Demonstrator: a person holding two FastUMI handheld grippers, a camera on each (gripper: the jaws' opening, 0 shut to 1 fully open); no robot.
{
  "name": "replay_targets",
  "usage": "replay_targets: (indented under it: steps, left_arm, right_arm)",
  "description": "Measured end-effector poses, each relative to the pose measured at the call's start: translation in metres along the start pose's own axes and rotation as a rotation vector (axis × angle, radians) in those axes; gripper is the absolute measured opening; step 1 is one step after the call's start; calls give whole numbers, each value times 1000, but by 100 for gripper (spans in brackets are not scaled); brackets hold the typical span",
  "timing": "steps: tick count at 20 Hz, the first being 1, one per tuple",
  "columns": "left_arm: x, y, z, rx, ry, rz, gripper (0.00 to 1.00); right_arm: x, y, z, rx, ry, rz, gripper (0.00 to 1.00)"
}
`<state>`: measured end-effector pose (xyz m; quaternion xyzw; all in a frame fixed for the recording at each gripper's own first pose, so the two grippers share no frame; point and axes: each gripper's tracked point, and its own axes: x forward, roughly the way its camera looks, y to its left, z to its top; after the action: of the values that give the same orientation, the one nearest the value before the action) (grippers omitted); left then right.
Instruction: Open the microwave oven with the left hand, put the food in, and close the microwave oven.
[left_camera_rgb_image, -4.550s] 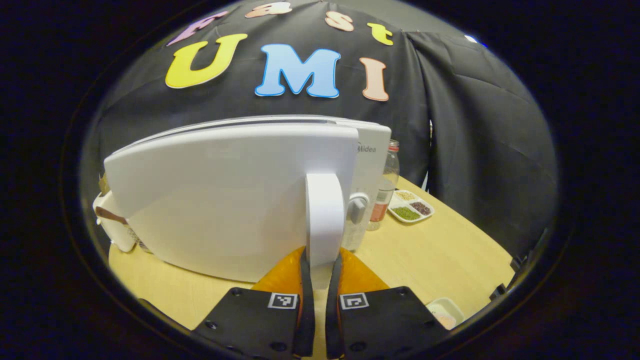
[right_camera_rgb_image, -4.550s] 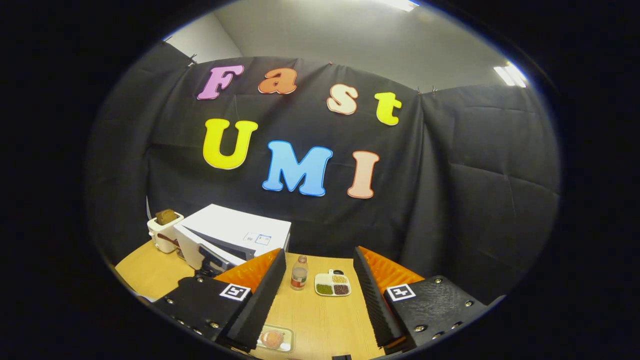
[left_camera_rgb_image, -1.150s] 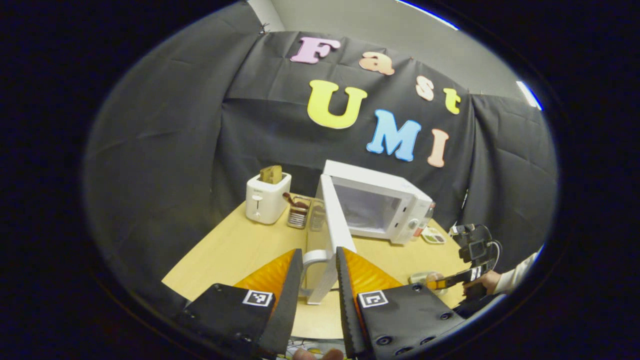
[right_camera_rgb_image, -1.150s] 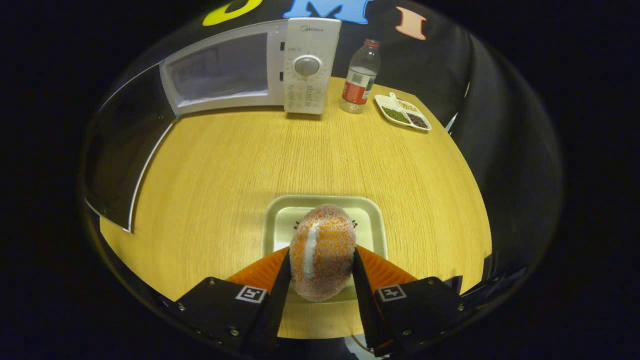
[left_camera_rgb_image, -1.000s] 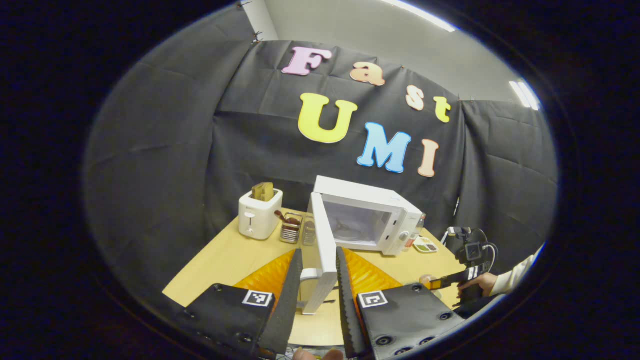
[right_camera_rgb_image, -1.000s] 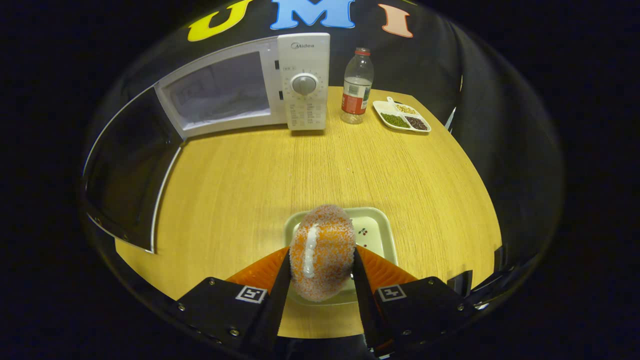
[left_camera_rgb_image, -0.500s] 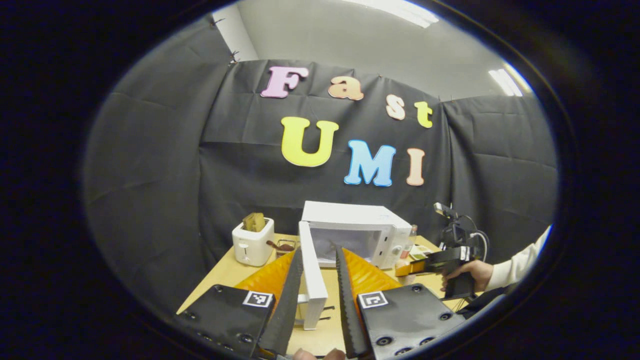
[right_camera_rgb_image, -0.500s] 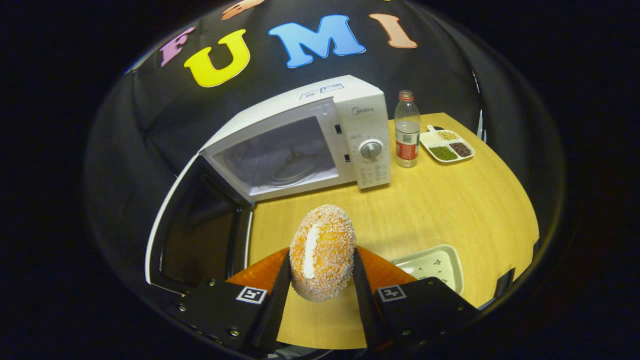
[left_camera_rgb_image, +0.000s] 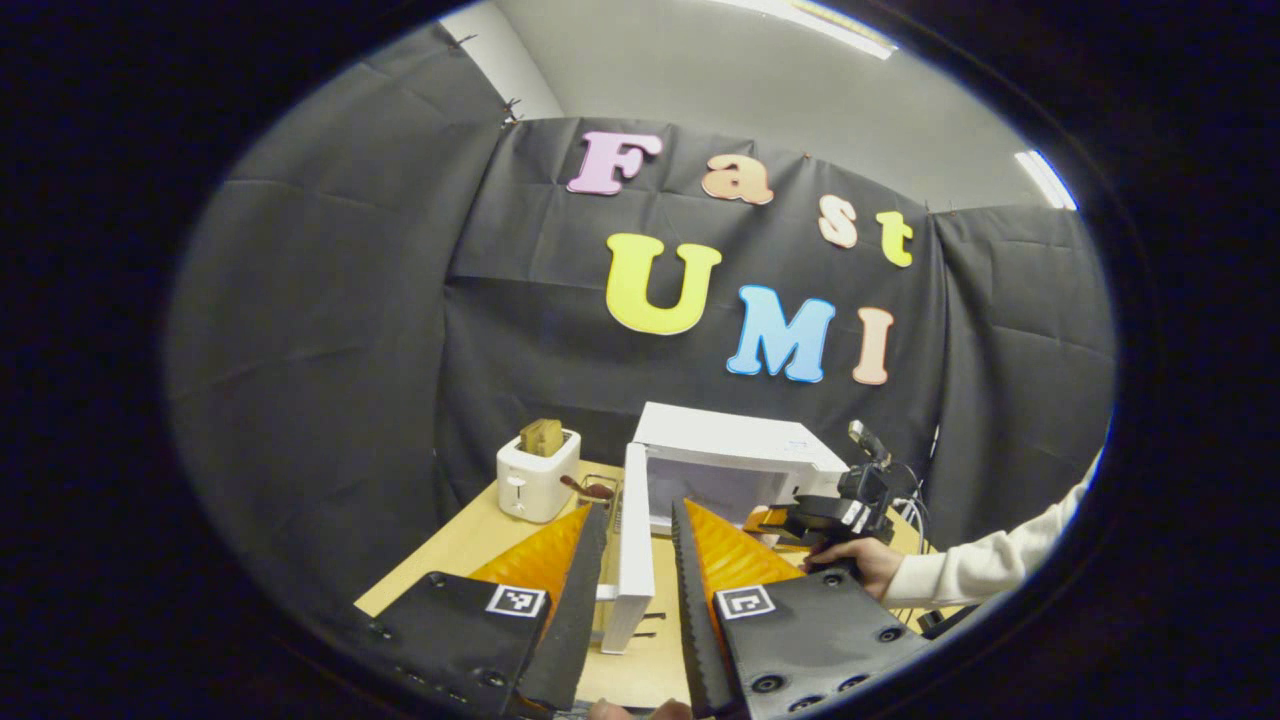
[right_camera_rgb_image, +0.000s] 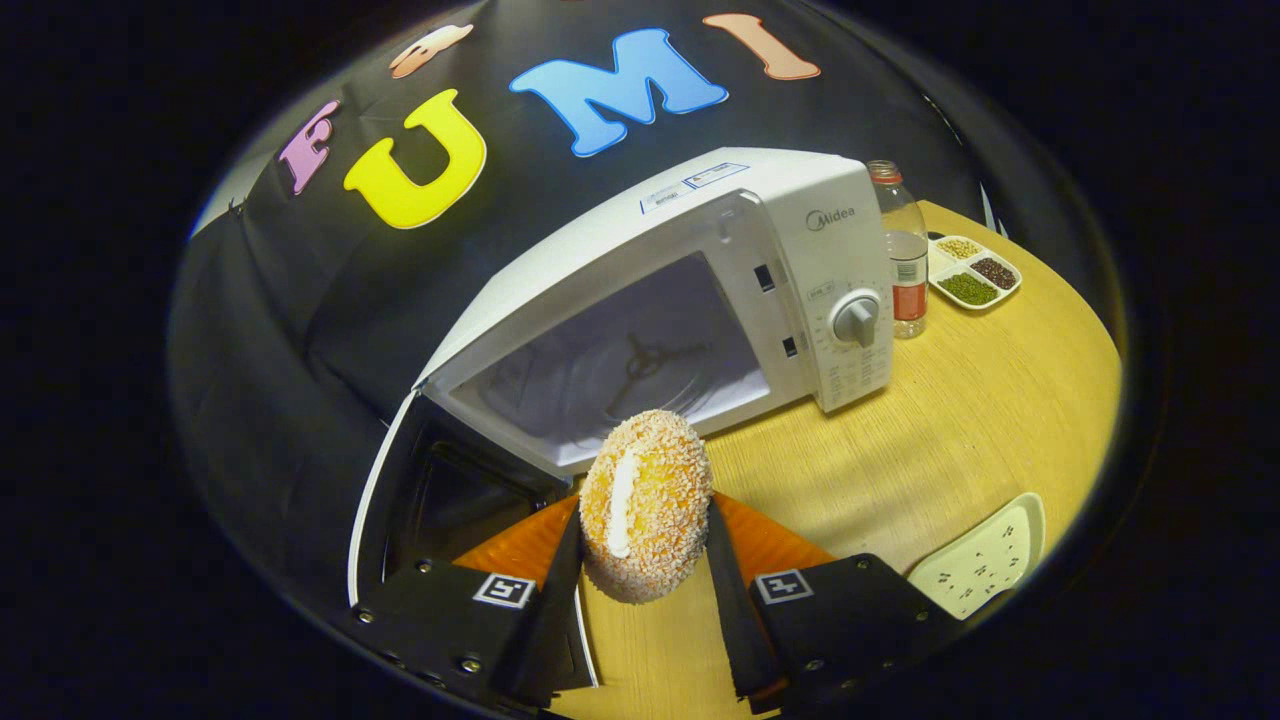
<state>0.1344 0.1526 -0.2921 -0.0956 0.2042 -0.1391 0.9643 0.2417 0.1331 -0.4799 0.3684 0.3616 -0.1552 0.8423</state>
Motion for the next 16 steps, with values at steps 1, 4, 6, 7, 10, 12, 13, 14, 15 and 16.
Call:
replay_targets:
  steps: [1,4,6,7,10,12,13,14,15,16]
  left_arm:
    - [2,0,-5,4,9,6,48]
    - [8,2,-15,13,27,25,48]
    - [14,5,-20,-1,30,37,48]
    - [15,8,-20,-5,38,45,55]
    - [17,16,-18,-2,30,70,41]
    - [19,21,-23,-8,38,76,48]
    - [19,23,-27,-12,43,77,50]
    - [19,26,-29,-15,49,80,52]
    - [20,29,-34,-20,60,83,54]
    - [20,33,-36,-27,66,87,52]
  right_arm:
    - [8,4,0,18,-3,7,65]
    - [37,12,-1,47,-11,3,65]
    - [57,10,2,74,-25,-21,65]
    - [67,6,7,90,-42,-45,65]
    - [99,4,12,141,-69,-81,65]
    - [118,0,14,170,-84,-112,65]
    - [126,-3,17,164,-101,-128,65]
    - [133,-4,18,159,-111,-140,65]
    - [141,-2,19,174,-115,-134,65]
    - [147,-1,18,212,-111,-131,65]
